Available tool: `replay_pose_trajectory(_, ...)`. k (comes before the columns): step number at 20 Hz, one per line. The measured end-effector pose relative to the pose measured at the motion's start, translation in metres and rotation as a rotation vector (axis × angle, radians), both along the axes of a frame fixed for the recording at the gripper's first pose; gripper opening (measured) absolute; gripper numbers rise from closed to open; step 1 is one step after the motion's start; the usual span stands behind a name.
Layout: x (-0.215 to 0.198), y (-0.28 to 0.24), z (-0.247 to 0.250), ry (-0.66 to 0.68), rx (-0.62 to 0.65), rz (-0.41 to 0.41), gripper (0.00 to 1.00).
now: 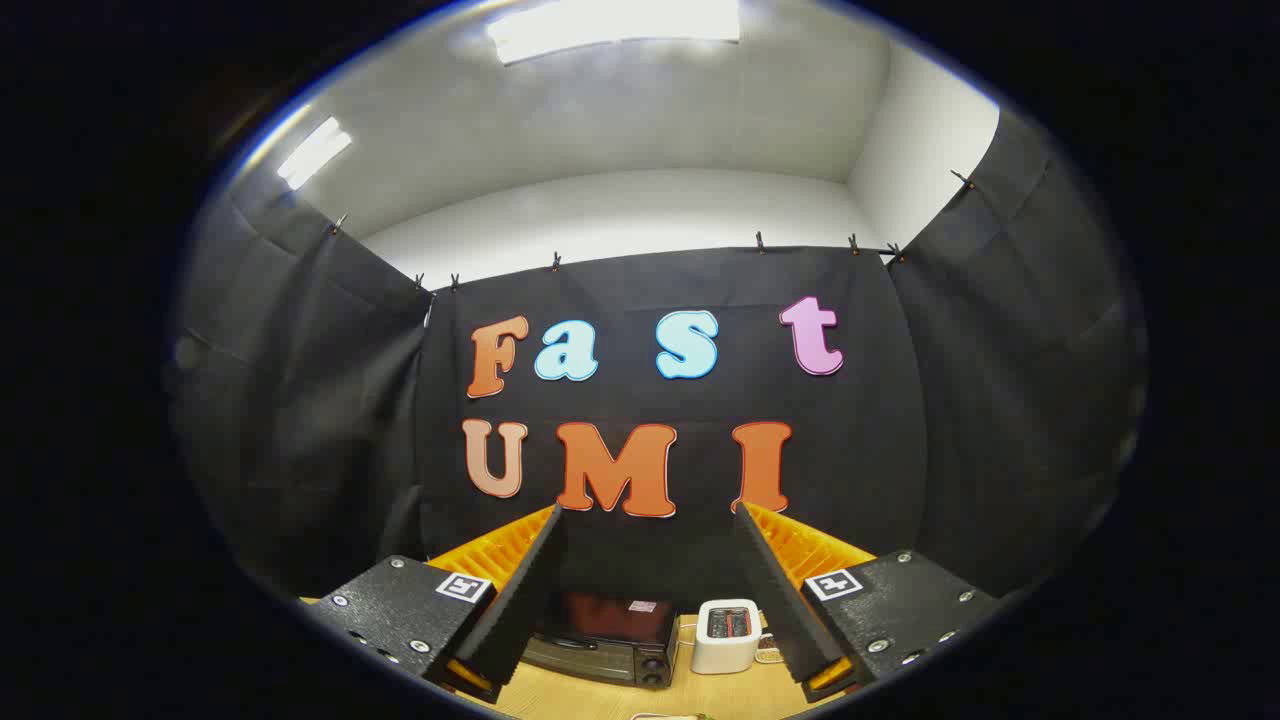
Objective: Open the toaster oven, put the food inside, and close the toaster oven door.
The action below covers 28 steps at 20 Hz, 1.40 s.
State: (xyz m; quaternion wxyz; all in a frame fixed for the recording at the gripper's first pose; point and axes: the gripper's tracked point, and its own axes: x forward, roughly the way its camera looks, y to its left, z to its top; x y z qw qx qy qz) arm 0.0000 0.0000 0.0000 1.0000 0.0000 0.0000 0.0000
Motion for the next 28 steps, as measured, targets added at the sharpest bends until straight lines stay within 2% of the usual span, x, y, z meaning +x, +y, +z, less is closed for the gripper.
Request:
replay_pose_trajectory(16, 0.005, 0.020, -0.008, -0.017, 0.004, 0.074, 0.98)
replay_pose_trajectory(18, 0.007, 0.024, -0.017, -0.016, 0.009, 0.076, 0.98)
replay_pose_trajectory(22, 0.009, 0.051, -0.041, 0.026, 0.046, 0.149, 0.98)
replay_pose_trajectory(28, 0.026, 0.079, -0.084, 0.073, 0.053, 0.190, 0.98)
